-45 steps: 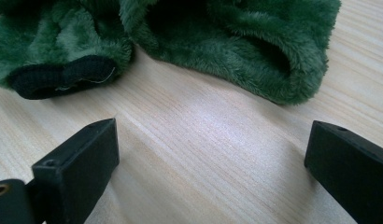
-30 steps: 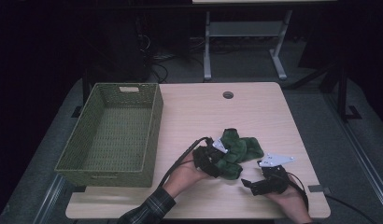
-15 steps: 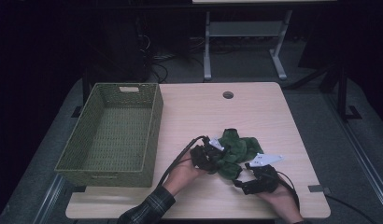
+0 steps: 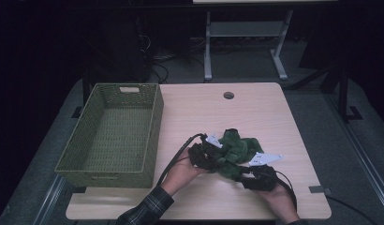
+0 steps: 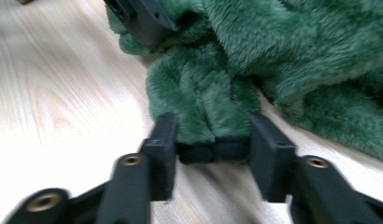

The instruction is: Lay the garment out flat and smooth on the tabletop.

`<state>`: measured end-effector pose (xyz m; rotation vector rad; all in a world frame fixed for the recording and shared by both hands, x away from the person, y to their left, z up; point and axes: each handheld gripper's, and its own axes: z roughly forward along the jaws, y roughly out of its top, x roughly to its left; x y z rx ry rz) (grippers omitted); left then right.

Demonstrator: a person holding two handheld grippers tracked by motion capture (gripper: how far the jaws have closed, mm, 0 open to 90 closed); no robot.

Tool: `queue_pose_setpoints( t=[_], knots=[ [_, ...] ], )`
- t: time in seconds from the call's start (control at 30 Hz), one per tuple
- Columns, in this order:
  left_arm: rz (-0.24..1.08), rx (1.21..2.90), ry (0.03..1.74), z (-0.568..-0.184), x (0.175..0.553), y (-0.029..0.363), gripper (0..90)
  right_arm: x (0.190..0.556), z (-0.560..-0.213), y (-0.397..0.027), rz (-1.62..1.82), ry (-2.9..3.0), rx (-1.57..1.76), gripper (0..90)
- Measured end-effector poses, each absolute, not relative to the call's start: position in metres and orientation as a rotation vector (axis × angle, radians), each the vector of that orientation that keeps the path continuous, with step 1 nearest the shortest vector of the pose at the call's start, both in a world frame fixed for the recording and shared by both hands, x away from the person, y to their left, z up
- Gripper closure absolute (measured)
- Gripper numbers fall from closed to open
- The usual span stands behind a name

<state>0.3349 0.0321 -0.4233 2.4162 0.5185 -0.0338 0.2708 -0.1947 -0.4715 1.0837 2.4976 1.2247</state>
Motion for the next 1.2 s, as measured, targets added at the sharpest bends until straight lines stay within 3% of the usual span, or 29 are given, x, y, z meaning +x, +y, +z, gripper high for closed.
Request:
queue_pose_setpoints(
  t=[0.07,0.27,0.7,1.2],
  knots=[
    [-0.031,2.401,0.523,-0.42,0.334,0.033,75.6,0.27,-0.469,-0.196,1.231,2.491,1.079,70.5],
    [-0.022,2.379,0.517,-0.409,0.333,0.038,78.5,0.27,-0.467,-0.199,1.208,2.503,1.072,77.2],
    [-0.01,2.298,0.594,-0.392,0.332,0.073,78.7,0.265,-0.452,-0.231,1.125,2.45,1.088,77.9],
    [-0.095,2.401,0.668,-0.431,0.312,0.088,83.9,0.255,-0.449,-0.282,0.991,2.414,1.166,77.8]
  ],
)
